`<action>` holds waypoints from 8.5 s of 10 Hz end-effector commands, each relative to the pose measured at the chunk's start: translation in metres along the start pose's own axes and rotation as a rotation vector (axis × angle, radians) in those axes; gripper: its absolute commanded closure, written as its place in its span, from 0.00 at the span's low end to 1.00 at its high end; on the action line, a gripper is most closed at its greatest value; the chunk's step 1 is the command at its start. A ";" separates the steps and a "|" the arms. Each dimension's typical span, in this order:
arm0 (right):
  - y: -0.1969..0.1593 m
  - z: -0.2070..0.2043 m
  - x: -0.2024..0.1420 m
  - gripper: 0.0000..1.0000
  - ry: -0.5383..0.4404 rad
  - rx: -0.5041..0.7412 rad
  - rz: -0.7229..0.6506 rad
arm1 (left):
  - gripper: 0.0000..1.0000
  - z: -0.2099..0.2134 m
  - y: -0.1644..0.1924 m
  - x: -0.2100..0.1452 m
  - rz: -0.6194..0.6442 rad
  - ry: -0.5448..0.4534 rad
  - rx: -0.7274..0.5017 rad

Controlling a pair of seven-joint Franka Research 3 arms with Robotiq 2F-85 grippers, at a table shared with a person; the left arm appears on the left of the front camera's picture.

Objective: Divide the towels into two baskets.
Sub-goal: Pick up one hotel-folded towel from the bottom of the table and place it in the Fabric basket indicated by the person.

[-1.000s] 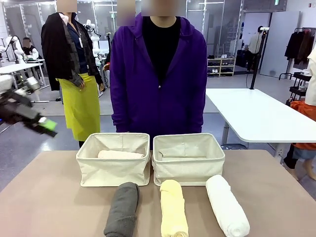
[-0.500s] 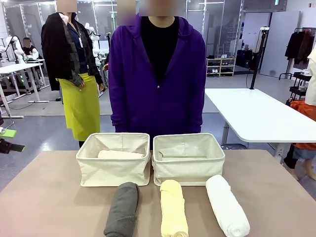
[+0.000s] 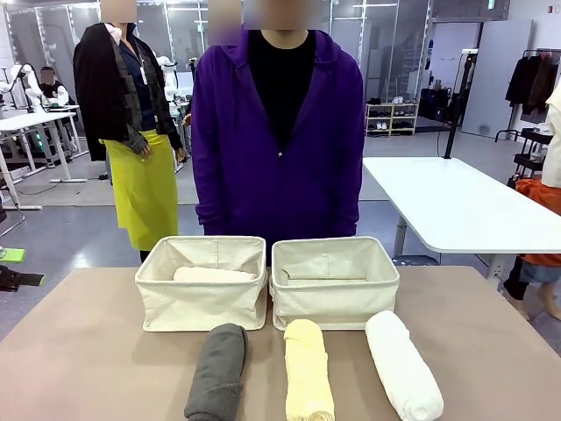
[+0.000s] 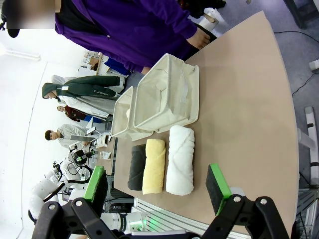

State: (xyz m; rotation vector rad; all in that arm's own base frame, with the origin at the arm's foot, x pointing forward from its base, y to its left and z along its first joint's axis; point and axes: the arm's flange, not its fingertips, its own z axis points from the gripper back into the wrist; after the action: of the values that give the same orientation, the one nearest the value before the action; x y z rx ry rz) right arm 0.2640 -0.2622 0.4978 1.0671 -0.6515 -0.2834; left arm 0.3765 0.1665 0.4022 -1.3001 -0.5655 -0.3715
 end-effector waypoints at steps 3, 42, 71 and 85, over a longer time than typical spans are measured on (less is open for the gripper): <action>0.003 0.002 -0.001 0.00 -0.005 0.008 0.008 | 0.00 0.003 -0.010 0.003 0.009 0.001 0.009; 0.040 -0.367 -0.150 0.00 0.556 -0.687 0.283 | 0.00 0.003 -0.010 0.003 0.009 0.001 0.009; 0.199 -0.351 -0.194 0.64 0.939 -0.572 1.117 | 0.00 0.003 -0.010 0.003 0.009 0.001 0.009; 0.212 -0.546 -0.063 0.64 1.302 -0.147 1.988 | 0.00 0.003 -0.010 0.003 0.009 0.001 0.009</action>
State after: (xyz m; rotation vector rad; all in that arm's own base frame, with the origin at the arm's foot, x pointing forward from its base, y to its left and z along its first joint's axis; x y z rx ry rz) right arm 0.5448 0.2638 0.4807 -0.0575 -0.1991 1.8686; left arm 0.3760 0.1664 0.4062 -1.2931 -0.5705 -0.3776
